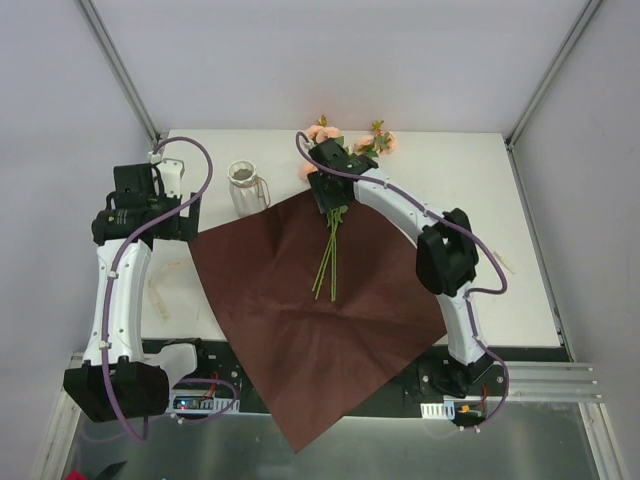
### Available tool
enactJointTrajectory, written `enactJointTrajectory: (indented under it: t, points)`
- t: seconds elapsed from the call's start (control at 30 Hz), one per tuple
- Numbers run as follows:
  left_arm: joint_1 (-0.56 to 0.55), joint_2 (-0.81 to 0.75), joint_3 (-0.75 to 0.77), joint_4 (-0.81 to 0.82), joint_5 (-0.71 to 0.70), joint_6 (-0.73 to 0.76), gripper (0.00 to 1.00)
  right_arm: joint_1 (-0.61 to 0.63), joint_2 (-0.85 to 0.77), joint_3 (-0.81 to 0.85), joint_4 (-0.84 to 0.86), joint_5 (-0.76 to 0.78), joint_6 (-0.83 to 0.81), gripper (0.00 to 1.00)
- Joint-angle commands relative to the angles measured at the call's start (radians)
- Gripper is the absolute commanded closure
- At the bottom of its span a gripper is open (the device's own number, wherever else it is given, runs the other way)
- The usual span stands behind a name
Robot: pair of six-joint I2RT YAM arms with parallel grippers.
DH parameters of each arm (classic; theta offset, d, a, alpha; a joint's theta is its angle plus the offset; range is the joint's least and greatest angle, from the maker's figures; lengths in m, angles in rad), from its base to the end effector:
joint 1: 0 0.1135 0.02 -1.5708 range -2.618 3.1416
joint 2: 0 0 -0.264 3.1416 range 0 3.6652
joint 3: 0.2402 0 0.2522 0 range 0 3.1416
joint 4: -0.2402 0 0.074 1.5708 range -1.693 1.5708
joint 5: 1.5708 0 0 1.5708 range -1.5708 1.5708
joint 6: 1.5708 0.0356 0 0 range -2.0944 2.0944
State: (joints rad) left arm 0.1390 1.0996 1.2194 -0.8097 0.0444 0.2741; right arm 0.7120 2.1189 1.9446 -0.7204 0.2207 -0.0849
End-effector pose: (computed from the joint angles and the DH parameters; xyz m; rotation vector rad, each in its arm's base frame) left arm 0.2188 0.0290 0.3678 0.1766 2.2586 0.1697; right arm 0.3664 0.3059 0.2706 -0.8570 2.2801 0.0074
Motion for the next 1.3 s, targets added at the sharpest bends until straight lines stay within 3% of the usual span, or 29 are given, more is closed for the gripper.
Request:
enactJointTrajectory:
  t: [0.0, 0.3, 0.7, 0.93, 1.27]
  points:
    - [0.008, -0.01, -0.037, 0.013, -0.001, -0.012, 0.01, -0.034, 0.067, 0.071, 0.09, -0.023, 0.043, 0.46]
    - [0.014, -0.026, -0.044, 0.014, -0.024, 0.031, 0.01, -0.072, 0.147, 0.083, 0.165, -0.122, 0.111, 0.57]
    - [0.017, -0.033, -0.054, 0.021, -0.04, 0.057, 0.01, -0.072, 0.187, 0.056, 0.184, -0.153, 0.151, 0.6]
    - [0.022, -0.049, -0.058, 0.023, -0.04, 0.076, 0.01, -0.072, 0.179, 0.036, 0.165, -0.135, 0.157, 0.6]
    - [0.025, -0.053, -0.075, 0.035, -0.038, 0.082, 0.01, -0.072, 0.024, -0.122, 0.263, -0.172, 0.146, 0.53]
